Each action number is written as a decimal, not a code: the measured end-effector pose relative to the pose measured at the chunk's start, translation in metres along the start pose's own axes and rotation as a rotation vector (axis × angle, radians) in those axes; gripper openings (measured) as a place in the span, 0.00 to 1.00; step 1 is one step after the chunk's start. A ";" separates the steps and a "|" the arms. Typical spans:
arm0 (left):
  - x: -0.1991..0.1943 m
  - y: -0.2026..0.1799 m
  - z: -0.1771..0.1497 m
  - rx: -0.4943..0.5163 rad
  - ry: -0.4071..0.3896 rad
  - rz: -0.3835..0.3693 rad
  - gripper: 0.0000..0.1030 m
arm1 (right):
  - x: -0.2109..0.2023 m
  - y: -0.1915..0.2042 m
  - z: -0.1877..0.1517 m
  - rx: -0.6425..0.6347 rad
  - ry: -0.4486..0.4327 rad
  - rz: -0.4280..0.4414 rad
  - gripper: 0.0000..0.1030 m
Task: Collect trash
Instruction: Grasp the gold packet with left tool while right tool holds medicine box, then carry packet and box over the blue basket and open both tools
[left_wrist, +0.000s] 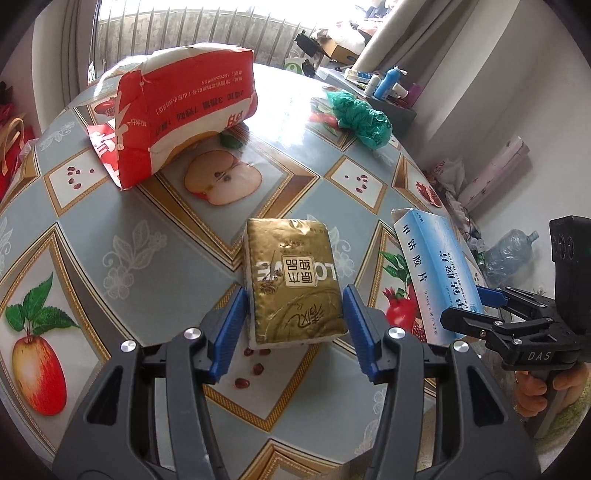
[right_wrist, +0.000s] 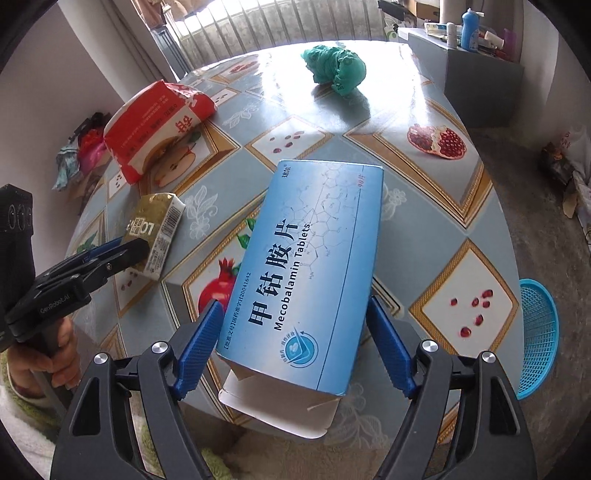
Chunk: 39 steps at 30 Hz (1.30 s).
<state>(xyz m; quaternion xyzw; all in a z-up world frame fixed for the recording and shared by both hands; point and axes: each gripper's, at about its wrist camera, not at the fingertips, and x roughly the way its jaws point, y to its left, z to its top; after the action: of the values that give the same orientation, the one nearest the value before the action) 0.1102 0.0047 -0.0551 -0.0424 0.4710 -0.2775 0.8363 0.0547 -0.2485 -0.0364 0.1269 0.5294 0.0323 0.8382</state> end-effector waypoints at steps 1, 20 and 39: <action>-0.001 -0.001 -0.002 0.005 -0.001 -0.003 0.49 | -0.002 -0.001 -0.002 0.000 0.003 -0.004 0.75; 0.023 -0.009 0.014 0.052 0.000 0.084 0.63 | 0.022 0.013 0.023 0.042 -0.022 -0.088 0.79; 0.005 -0.026 0.024 0.095 -0.031 0.056 0.52 | -0.008 -0.016 0.011 0.184 -0.104 0.029 0.70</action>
<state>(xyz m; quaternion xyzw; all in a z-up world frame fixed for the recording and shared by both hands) 0.1205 -0.0243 -0.0367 0.0063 0.4451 -0.2752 0.8521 0.0598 -0.2670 -0.0292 0.2123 0.4841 -0.0109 0.8488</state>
